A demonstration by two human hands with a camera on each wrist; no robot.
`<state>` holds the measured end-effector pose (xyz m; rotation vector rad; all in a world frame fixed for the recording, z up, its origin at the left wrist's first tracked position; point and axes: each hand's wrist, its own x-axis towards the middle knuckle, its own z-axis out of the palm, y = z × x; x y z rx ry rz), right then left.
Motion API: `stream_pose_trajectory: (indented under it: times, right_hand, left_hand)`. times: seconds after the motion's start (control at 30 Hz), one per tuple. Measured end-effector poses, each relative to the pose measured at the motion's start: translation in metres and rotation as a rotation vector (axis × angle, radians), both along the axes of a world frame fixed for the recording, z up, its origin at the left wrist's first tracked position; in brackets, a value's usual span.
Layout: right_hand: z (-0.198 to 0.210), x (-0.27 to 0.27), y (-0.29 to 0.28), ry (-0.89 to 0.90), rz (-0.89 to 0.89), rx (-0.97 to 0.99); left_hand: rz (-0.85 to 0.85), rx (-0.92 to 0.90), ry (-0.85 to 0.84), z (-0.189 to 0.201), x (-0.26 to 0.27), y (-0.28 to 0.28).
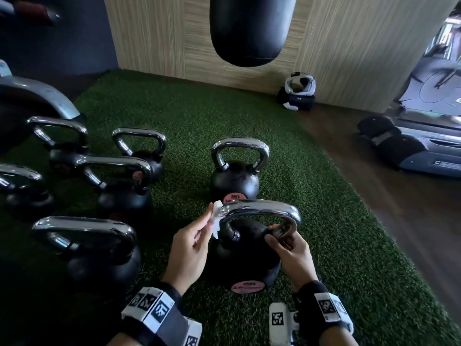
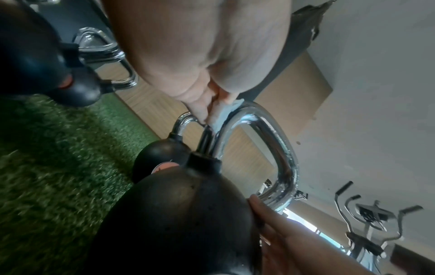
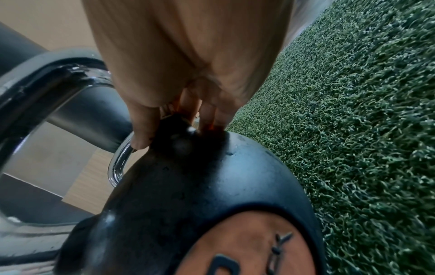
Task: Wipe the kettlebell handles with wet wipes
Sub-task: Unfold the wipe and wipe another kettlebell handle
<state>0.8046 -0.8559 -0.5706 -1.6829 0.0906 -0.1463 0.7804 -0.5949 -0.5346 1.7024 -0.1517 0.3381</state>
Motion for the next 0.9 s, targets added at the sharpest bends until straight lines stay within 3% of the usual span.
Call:
stream_pose_trajectory:
  times: [0.1,0.27,0.43,0.77,0.83,0.9]
  right_hand:
    - [0.006,-0.003,0.003,-0.002,-0.003,0.007]
    - [0.009,-0.006,0.006,0.004,-0.01,0.014]
    - [0.011,-0.007,0.006,0.025,-0.033,-0.023]
    - [0.023,-0.031,-0.004,0.062,-0.017,-0.149]
    - [0.018,-0.047,-0.01,0.063,-0.011,-0.218]
    - [0.017,-0.063,-0.014,0.047,-0.006,-0.437]
  left_hand:
    - [-0.002,-0.032,0.087,-0.015,0.007,-0.001]
    - [0.002,-0.089,0.077,-0.017,0.001,-0.008]
    - [0.116,0.113,0.0,-0.019,-0.003,-0.017]
    - [0.249,0.093,0.014,-0.014,0.008,-0.026]
    - [0.274,0.103,0.03,-0.012,0.023,-0.027]
    - [0.283,0.161,0.021,-0.009,0.041,-0.031]
